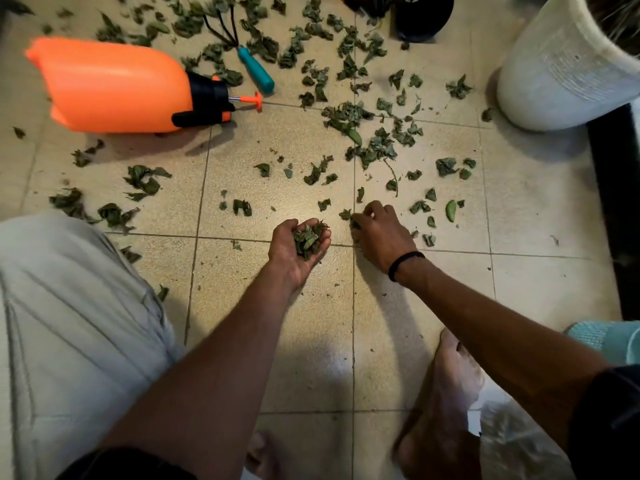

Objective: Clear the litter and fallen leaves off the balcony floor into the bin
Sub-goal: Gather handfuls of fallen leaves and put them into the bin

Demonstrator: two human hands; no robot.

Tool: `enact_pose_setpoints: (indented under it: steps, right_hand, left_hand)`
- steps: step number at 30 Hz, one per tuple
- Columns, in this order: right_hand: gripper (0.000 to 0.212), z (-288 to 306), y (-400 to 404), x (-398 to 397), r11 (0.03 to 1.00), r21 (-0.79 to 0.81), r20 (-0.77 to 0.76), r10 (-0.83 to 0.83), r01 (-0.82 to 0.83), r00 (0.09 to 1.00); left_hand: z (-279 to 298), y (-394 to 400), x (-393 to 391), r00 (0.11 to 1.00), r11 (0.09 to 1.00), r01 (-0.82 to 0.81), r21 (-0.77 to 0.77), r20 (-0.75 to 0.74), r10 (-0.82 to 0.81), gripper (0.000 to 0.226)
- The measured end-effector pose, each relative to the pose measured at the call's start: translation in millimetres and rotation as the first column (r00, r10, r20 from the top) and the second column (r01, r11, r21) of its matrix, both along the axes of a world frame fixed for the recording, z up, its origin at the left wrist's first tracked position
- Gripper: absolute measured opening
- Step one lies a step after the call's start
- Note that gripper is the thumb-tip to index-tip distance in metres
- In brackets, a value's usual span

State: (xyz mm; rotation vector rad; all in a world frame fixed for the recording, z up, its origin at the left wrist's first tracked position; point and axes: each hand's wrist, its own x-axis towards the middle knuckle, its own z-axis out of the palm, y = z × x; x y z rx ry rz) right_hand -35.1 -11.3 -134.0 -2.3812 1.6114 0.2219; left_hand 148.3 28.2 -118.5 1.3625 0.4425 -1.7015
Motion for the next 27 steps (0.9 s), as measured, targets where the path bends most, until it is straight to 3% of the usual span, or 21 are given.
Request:
enact_pose_setpoints:
  steps: [8,12,14,16,17,19,20,21,23,27]
  right_hand:
    - [0.038,-7,50,-17,0.989,-0.026,-0.025,0.144,-0.144,0.989]
    - [0.025,-14,53,-21,0.983,-0.047,-0.004,0.176,-0.176,0.984]
    - [0.019,-17,44,-22,0.993,-0.049,0.037,0.105,-0.103,0.994]
    - [0.014,-14,28,-22,0.986,-0.004,0.184,-0.165,0.169,0.969]
    - [0.013,-11,19,-23,0.933,0.07,0.271,-0.357,0.352,0.894]
    - [0.013,1,6,-24,0.736,0.291,0.414,-0.673,0.611,0.613]
    - [0.014,9,3,-22,0.66,0.394,0.461,-0.744,0.64,0.483]
    - [0.015,17,1,-19,0.636,0.464,0.489,-0.765,0.617,0.42]
    - [0.015,37,3,-5,0.684,0.545,0.512,-0.73,0.485,0.453]
    - [0.017,66,6,28,0.81,0.557,0.497,-0.501,0.182,0.708]
  left_hand:
    - [-3,-2,-5,0.999,0.999,0.043,0.005,0.023,-0.043,0.043]
    - [-3,-2,-8,0.997,0.998,0.063,0.005,0.037,-0.063,0.043]
    - [-3,-2,-10,0.997,0.998,0.068,0.012,0.035,-0.069,0.043]
    - [-4,-1,-10,0.997,0.997,0.075,0.016,0.035,-0.075,0.043]
    - [-4,-1,-11,0.996,0.997,0.079,0.012,0.033,-0.079,0.043]
    - [-4,0,-12,0.996,0.996,0.087,-0.002,0.037,-0.087,0.043]
    - [-5,0,-13,0.995,0.996,0.093,-0.01,0.04,-0.093,0.042]
    - [-4,0,-14,0.994,0.995,0.101,-0.014,0.043,-0.101,0.042]
    - [-2,0,-16,0.993,0.994,0.11,-0.02,0.041,-0.109,0.041]
    - [4,2,-16,0.996,0.996,0.079,-0.039,-0.041,-0.081,0.039]
